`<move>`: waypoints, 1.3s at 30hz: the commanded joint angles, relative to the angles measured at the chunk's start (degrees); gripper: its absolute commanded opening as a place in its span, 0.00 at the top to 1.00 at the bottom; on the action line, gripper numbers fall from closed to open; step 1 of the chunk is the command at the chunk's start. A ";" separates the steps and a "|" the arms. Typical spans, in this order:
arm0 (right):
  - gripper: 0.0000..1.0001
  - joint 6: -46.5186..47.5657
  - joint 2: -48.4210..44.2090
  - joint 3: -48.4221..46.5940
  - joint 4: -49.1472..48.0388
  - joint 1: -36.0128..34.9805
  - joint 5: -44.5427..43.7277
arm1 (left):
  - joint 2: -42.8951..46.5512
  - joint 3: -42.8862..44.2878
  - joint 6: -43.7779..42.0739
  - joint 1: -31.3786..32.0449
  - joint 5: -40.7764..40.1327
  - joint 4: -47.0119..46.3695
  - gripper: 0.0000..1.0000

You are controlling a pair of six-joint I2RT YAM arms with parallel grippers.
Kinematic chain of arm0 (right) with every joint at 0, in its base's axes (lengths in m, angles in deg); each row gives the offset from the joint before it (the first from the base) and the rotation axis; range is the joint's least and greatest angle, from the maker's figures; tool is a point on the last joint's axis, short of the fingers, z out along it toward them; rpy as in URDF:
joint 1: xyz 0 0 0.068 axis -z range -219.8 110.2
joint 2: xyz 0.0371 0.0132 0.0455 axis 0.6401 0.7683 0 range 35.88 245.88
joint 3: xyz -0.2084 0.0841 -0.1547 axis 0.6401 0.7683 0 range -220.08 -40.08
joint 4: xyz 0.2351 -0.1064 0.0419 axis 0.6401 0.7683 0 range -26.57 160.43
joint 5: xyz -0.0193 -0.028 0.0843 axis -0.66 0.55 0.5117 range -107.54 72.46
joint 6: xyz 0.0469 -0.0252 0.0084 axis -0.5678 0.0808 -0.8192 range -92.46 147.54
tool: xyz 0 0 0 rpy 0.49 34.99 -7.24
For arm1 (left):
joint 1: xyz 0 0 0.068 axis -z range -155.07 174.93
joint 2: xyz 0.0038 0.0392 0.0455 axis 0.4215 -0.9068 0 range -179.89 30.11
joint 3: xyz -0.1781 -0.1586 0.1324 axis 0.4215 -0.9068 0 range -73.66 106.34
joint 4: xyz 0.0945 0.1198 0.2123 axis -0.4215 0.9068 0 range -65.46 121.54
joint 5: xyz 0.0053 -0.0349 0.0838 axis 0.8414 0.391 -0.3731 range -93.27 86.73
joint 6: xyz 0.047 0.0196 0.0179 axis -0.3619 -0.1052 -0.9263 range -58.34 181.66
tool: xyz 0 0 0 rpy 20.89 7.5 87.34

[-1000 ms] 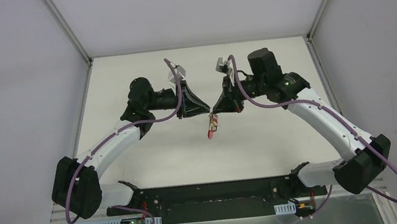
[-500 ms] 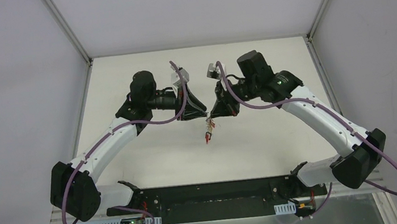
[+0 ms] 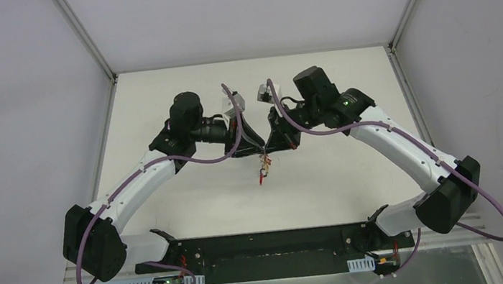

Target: Put the keys on the keyring

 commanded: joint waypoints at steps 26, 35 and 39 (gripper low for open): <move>1.00 -1.51 -0.82 -1.59 -3.32 0.44 2.19 | 1.97 1.39 -9.00 1.10 2.46 5.85 0.99; 0.99 -2.87 -3.15 1.04 -6.79 2.82 4.22 | 2.43 1.06 -3.00 0.73 0.78 2.76 1.00; 0.85 -5.83 -5.79 4.39 -11.38 6.40 7.88 | 2.46 -2.78 11.80 -0.23 0.57 -14.24 1.00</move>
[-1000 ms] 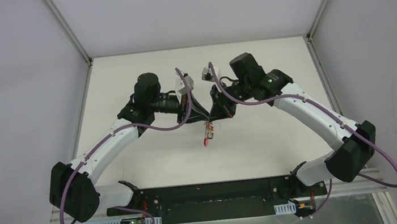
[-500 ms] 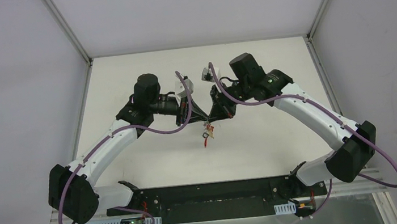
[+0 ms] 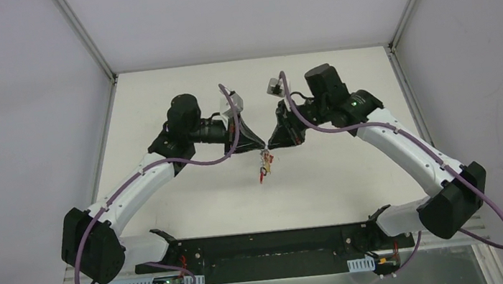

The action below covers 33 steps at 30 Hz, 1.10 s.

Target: Put the keys on the keyring

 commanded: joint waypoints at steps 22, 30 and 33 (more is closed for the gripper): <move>0.78 -4.70 -7.44 4.53 -11.69 6.07 7.88 | -1.75 -6.00 34.86 -0.96 -0.05 -40.62 1.00; 0.78 -5.49 -7.02 4.58 -12.35 6.04 8.77 | -2.68 -5.95 36.30 -0.96 -0.49 -42.27 1.00; 0.79 -5.91 -6.85 4.68 -12.82 6.02 8.96 | -3.07 -5.89 36.94 -0.96 -0.66 -43.00 1.00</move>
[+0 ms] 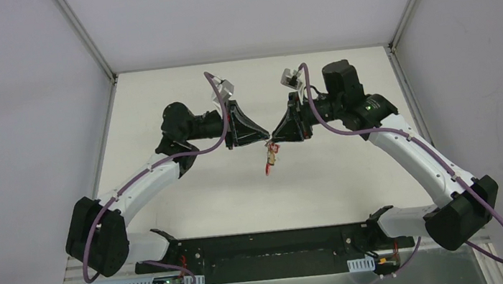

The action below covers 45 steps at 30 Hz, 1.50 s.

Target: Put the keys on the keyring

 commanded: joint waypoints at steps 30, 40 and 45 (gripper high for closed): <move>0.92 -2.57 -0.58 0.52 -4.33 -0.05 3.14 | -0.71 -0.33 4.12 -0.44 -0.93 -8.63 1.00; 1.00 -1.32 -1.60 0.27 -3.09 0.21 2.39 | -0.44 -0.74 2.28 -0.62 -0.33 -7.93 1.00; 1.00 -0.01 -1.85 0.06 -1.48 -0.15 0.58 | 0.10 -0.84 -1.37 -0.62 0.59 -5.77 1.00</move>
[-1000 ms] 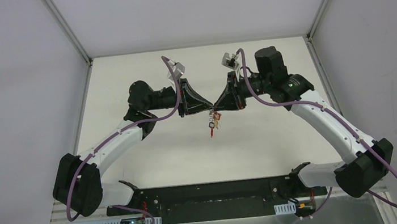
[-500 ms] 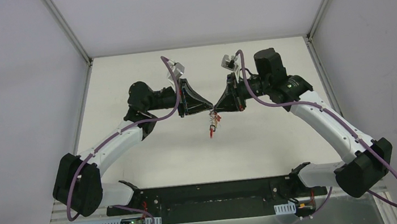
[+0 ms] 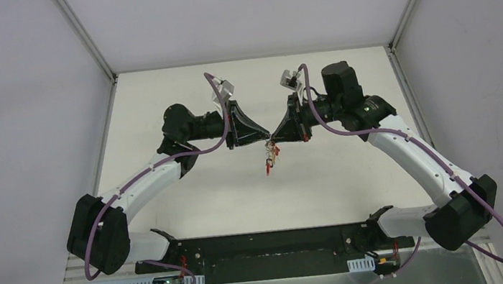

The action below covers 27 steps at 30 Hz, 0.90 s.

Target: Put the keys on the keyring

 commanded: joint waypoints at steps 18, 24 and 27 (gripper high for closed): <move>1.00 11.51 5.74 -11.42 17.80 -7.58 -11.12 | 7.89 1.60 -27.55 -0.59 -1.07 26.60 0.61; 1.00 10.99 6.05 -11.94 17.74 -7.91 -10.49 | 8.60 1.94 -31.55 -0.51 -0.23 30.83 0.58; 1.00 11.01 6.53 -12.22 17.97 -7.99 -9.73 | 8.61 2.31 -32.33 -0.42 -0.13 31.77 0.58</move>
